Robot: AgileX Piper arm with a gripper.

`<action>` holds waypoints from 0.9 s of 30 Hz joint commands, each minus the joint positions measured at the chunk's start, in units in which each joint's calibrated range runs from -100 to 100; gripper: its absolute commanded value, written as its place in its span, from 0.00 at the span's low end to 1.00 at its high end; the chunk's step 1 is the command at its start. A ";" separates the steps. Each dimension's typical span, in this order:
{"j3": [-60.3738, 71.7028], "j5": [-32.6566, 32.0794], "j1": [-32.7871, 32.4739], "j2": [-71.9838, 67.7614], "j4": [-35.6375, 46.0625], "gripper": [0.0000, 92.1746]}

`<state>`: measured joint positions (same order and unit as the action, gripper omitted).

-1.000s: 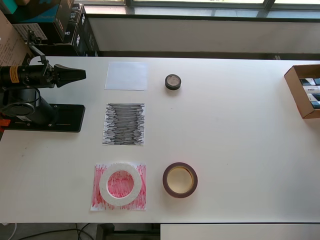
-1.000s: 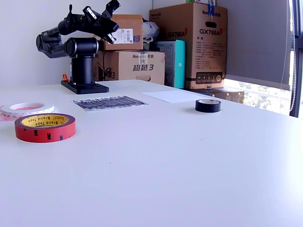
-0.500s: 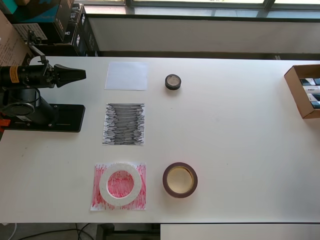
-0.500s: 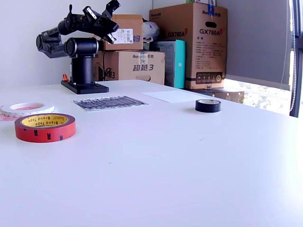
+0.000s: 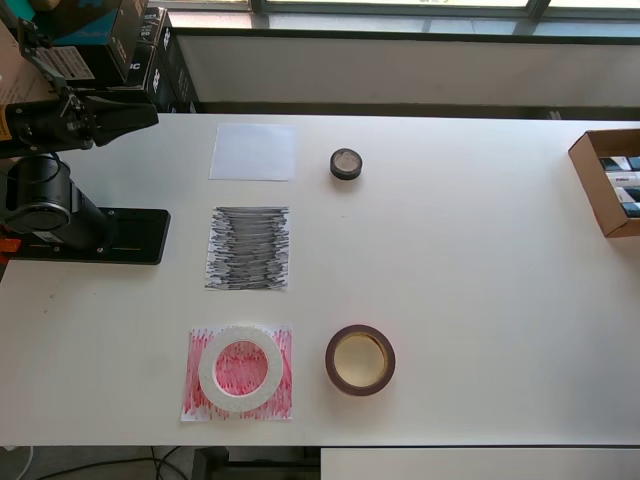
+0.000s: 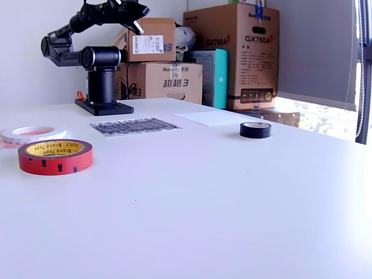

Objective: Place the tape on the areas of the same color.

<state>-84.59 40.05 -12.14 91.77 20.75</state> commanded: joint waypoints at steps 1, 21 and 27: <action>11.67 -2.24 -0.19 -18.90 0.42 0.01; 68.55 -25.41 -0.27 -69.60 34.02 0.01; 81.00 -39.98 -0.27 -80.92 46.83 0.01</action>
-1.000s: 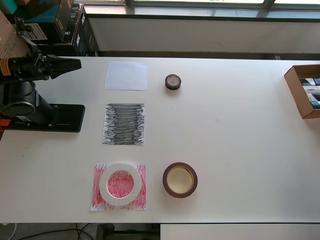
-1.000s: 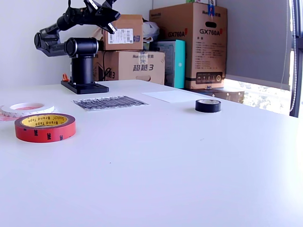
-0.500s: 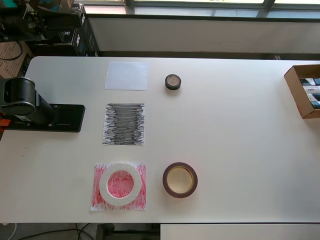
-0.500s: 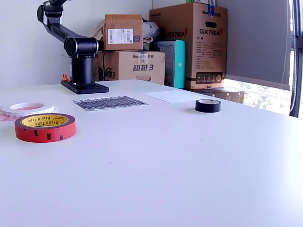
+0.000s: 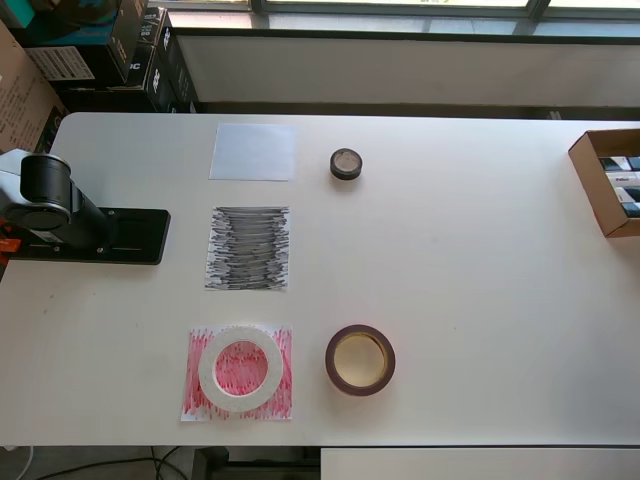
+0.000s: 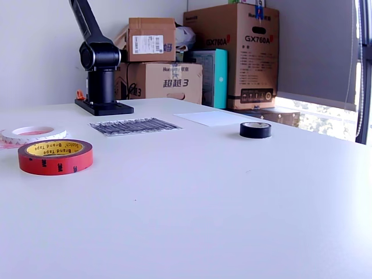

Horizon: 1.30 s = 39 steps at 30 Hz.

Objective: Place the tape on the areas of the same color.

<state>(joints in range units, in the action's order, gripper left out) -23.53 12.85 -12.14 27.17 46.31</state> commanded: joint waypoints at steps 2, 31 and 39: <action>23.22 -16.79 -0.27 -19.32 25.35 0.01; 22.58 -26.78 2.02 -27.36 41.05 0.01; 21.58 -23.25 6.76 -30.26 37.99 0.01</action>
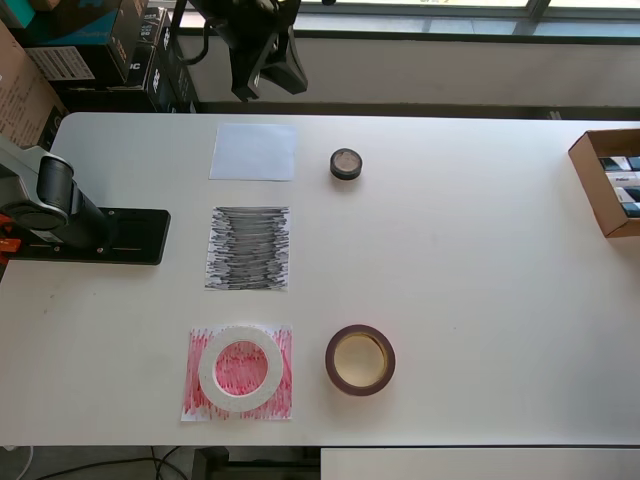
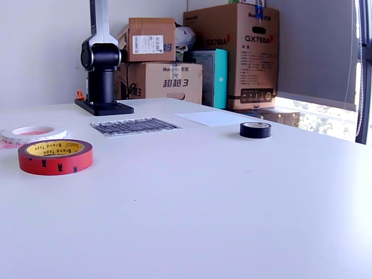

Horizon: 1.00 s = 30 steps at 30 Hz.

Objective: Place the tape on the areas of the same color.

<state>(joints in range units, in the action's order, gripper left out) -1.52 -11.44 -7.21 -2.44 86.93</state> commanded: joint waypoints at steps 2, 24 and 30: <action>-1.07 1.28 2.93 -0.83 -3.57 0.01; -15.70 5.37 -0.30 -8.13 -17.48 0.01; -14.88 5.13 -0.38 -14.77 -21.38 0.03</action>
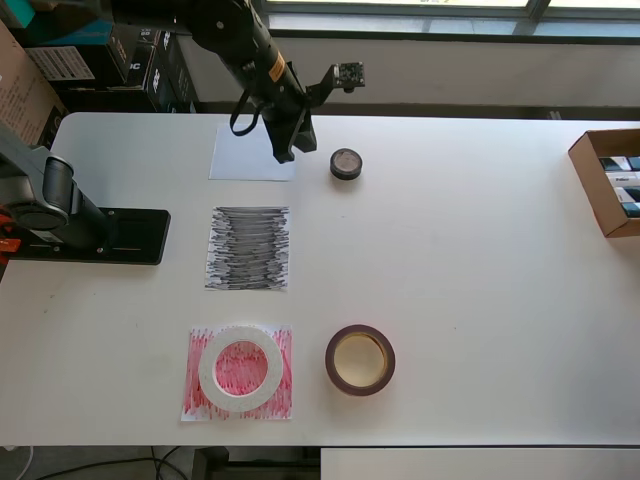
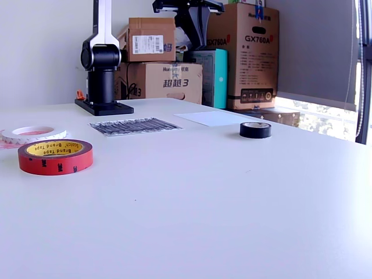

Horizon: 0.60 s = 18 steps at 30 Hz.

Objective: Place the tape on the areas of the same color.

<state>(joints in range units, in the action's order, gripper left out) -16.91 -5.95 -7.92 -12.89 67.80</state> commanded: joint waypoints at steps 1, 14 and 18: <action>0.51 -0.93 0.33 -5.17 -3.02 0.06; 0.51 -4.21 -1.65 -13.40 -10.31 0.28; 0.51 -6.83 -1.65 -15.74 -12.60 0.34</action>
<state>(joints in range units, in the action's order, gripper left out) -16.48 -9.97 -9.60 -27.22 56.14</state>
